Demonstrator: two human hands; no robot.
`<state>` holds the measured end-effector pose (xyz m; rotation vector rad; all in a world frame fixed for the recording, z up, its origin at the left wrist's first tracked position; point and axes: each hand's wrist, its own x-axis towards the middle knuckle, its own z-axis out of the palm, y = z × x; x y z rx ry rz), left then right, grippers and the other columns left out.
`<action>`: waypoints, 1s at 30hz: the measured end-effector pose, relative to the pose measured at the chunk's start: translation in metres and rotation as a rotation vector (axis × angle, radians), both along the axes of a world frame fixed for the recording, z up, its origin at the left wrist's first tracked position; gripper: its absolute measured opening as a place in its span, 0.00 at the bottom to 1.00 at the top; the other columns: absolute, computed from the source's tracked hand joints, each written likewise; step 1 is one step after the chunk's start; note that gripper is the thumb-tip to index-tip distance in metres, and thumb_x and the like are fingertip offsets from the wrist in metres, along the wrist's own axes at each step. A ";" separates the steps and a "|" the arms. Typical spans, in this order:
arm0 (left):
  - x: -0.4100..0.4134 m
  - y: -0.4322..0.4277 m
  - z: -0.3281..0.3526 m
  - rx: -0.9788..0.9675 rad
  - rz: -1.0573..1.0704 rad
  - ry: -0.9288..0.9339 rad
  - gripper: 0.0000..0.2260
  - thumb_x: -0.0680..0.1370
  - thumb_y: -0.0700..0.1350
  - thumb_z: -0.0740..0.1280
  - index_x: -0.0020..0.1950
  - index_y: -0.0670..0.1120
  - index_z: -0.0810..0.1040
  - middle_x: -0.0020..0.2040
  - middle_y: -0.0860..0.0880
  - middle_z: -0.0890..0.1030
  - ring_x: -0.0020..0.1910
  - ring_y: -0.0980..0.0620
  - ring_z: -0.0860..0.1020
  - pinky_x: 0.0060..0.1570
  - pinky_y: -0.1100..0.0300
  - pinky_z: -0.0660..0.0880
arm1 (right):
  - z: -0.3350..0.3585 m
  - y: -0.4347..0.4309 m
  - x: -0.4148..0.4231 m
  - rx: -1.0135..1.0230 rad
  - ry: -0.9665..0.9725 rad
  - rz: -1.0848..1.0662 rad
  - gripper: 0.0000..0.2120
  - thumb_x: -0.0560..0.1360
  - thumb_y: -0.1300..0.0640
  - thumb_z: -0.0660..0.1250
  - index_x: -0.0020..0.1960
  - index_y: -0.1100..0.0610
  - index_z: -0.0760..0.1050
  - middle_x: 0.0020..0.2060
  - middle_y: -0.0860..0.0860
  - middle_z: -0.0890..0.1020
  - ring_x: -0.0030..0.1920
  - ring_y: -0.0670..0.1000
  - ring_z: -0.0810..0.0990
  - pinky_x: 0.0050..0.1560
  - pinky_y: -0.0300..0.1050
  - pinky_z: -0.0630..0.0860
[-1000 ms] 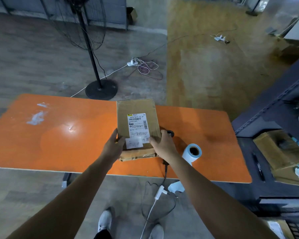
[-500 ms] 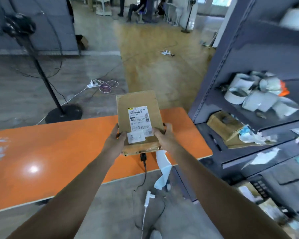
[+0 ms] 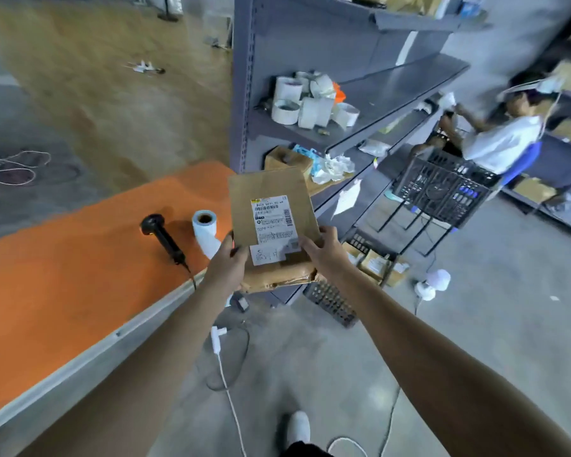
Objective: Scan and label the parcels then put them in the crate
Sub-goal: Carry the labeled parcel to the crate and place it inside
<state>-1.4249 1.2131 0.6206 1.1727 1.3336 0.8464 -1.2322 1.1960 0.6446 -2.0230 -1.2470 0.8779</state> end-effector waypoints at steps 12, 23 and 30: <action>0.183 -0.069 -0.006 -0.113 -0.243 -0.034 0.16 0.82 0.51 0.61 0.70 0.57 0.69 0.60 0.56 0.76 0.59 0.50 0.73 0.53 0.50 0.76 | -0.017 -0.105 0.175 0.044 0.065 -0.355 0.18 0.80 0.46 0.64 0.61 0.57 0.65 0.52 0.54 0.77 0.51 0.54 0.78 0.56 0.55 0.77; 0.406 -0.152 -0.022 -0.167 -0.143 -0.059 0.12 0.81 0.42 0.64 0.63 0.51 0.75 0.56 0.51 0.79 0.56 0.48 0.76 0.50 0.48 0.79 | -0.047 -0.183 0.403 0.039 0.077 -0.419 0.24 0.77 0.47 0.66 0.67 0.58 0.65 0.58 0.57 0.79 0.54 0.57 0.80 0.59 0.55 0.77; 0.478 -0.134 -0.022 -0.118 -0.057 0.030 0.11 0.80 0.37 0.61 0.54 0.51 0.76 0.49 0.50 0.82 0.47 0.51 0.80 0.39 0.56 0.80 | -0.050 -0.164 0.477 0.055 0.055 -0.321 0.33 0.76 0.44 0.66 0.77 0.49 0.57 0.67 0.57 0.75 0.62 0.58 0.77 0.61 0.54 0.76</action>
